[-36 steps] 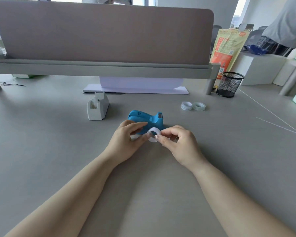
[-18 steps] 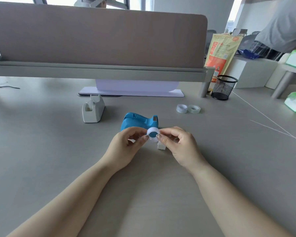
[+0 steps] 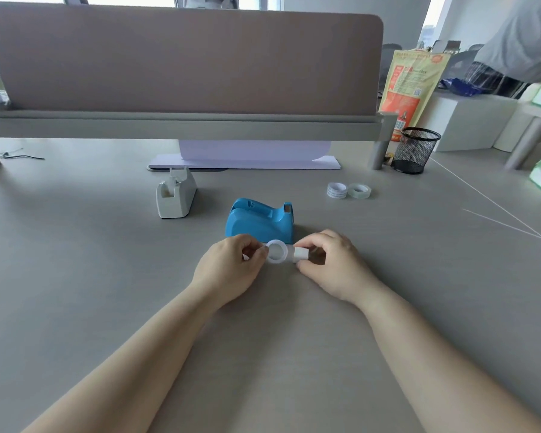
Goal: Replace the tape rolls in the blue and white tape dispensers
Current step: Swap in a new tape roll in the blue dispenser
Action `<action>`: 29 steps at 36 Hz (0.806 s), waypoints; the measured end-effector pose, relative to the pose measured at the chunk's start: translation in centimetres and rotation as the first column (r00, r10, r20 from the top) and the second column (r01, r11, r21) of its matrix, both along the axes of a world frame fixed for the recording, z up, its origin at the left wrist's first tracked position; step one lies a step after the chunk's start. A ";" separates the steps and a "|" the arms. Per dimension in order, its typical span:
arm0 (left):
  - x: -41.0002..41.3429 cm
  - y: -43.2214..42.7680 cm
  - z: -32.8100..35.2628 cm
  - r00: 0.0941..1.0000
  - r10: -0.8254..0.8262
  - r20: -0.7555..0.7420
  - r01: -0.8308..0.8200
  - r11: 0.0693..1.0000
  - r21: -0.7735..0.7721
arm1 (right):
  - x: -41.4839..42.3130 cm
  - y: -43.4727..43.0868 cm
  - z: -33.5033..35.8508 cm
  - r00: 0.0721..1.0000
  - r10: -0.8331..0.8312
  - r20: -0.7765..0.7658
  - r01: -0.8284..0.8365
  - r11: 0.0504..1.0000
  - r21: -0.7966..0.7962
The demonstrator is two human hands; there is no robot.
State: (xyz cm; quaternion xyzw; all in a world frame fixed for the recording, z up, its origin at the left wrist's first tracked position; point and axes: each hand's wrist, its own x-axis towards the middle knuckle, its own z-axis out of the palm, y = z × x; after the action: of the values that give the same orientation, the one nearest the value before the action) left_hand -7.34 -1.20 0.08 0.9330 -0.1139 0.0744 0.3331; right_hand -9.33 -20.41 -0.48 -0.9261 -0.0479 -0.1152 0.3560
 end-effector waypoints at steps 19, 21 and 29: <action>-0.5 -0.8 0.0 0.976 -0.149 0.161 0.175 0.970 -0.168 | -0.5 1.0 0.6 0.993 0.061 0.101 -0.081 0.973 0.214; -0.6 -1.0 -0.1 0.964 -0.188 0.190 0.222 0.960 -0.174 | -0.5 1.2 0.6 0.993 0.067 0.101 -0.089 0.967 0.237; -0.1 -1.2 -0.5 0.947 -0.204 0.250 0.247 0.956 -0.156 | -0.8 1.1 0.8 0.992 0.067 0.105 -0.100 0.935 0.339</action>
State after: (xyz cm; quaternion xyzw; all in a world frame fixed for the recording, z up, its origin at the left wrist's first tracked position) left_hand -7.48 -2.35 -0.45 0.8636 -0.2508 0.1540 0.4093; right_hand -10.15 -19.28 0.33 -0.8406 -0.0827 -0.1491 0.5142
